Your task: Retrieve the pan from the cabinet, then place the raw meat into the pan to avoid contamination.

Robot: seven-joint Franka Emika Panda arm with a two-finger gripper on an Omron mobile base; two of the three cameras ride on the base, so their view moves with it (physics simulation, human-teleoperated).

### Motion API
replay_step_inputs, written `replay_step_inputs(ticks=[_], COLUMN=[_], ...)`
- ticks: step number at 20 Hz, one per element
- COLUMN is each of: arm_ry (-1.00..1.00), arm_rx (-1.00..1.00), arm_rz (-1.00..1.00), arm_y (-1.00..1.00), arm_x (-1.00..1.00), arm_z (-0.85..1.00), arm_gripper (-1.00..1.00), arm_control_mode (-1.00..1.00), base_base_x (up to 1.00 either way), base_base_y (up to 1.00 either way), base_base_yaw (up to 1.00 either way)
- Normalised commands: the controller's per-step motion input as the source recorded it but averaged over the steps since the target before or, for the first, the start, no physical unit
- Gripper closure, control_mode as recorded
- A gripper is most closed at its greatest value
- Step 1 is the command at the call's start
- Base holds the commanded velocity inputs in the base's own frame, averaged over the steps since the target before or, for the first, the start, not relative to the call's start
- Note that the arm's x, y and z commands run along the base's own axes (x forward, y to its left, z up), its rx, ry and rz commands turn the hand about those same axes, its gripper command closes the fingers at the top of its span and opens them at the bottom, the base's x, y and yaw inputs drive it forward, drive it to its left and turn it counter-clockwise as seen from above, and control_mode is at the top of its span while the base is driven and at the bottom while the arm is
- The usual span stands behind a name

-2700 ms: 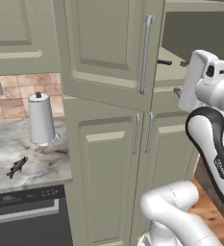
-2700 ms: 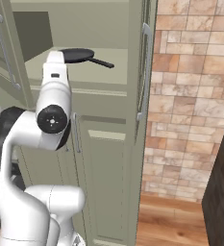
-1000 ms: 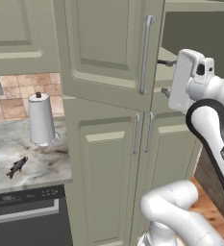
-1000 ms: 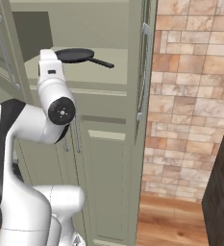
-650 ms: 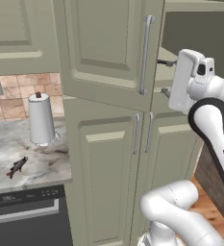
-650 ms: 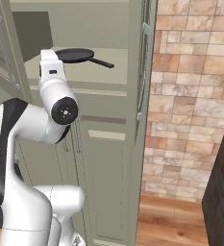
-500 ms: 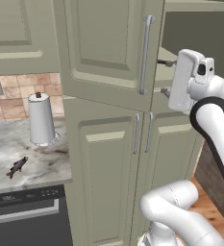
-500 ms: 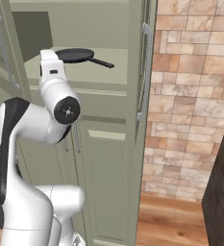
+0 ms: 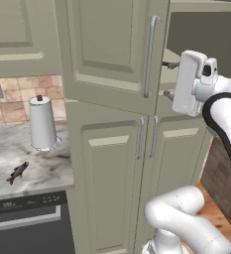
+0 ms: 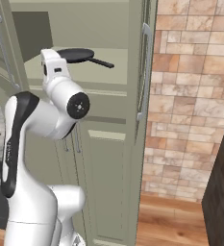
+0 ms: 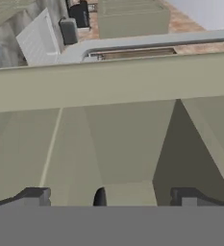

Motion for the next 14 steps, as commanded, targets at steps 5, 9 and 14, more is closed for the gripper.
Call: replay_step_inputs(ticks=[5, 9, 14], arm_ry=[0.00, 0.00, -0.07], arm_rx=[-0.01, -0.04, -0.08], arm_rz=[0.11, 0.08, 0.02], arm_y=[0.04, 0.18, 0.30], arm_x=[0.10, 0.05, 0.00], arm_z=[-0.02, -0.11, -0.10], arm_gripper=[-1.00, -1.00, -1.00], arm_control_mode=[-1.00, -1.00, -1.00], base_base_x=[0.00, 0.00, 0.00], base_base_y=[0.00, 0.00, 0.00], base_base_yaw=[0.00, 0.00, 0.00])
